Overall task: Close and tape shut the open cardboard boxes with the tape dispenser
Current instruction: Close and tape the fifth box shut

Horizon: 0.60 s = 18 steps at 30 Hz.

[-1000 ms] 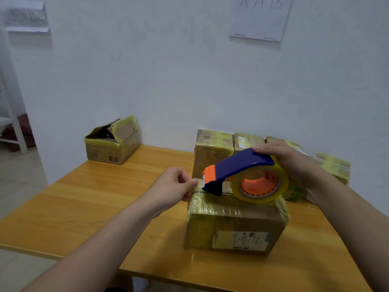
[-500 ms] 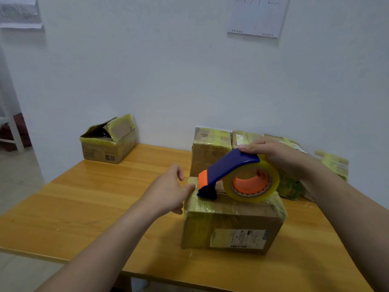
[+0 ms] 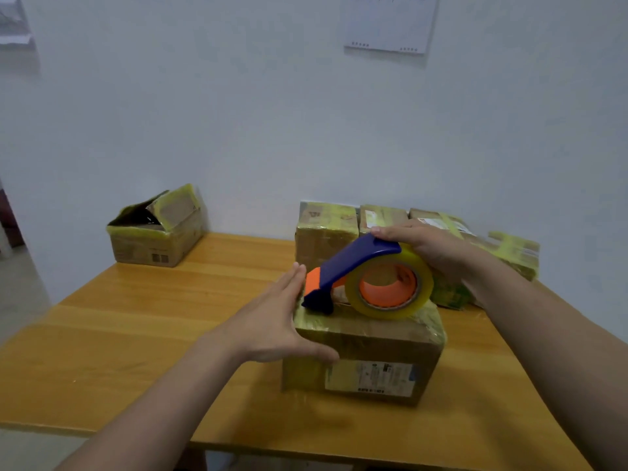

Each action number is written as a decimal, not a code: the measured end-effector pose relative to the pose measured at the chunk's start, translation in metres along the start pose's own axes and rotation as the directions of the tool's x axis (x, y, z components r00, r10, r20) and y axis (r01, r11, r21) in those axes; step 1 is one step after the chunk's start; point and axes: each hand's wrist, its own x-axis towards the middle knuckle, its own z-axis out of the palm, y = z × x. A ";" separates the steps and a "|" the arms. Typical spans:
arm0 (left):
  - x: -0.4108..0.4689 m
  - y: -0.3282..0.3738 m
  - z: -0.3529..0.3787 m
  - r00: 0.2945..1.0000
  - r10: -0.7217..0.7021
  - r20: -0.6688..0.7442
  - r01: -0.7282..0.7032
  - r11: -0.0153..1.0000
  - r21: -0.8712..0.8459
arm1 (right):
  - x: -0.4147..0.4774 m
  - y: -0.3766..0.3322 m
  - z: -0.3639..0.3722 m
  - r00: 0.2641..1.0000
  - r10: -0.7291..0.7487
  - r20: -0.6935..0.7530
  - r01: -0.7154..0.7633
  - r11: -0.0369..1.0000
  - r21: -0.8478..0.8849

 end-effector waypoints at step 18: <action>0.032 -0.009 -0.029 0.974 0.180 0.135 -0.202 0.963 0.177 | -0.020 0.009 0.001 0.980 0.174 0.094 -0.197 0.910 0.364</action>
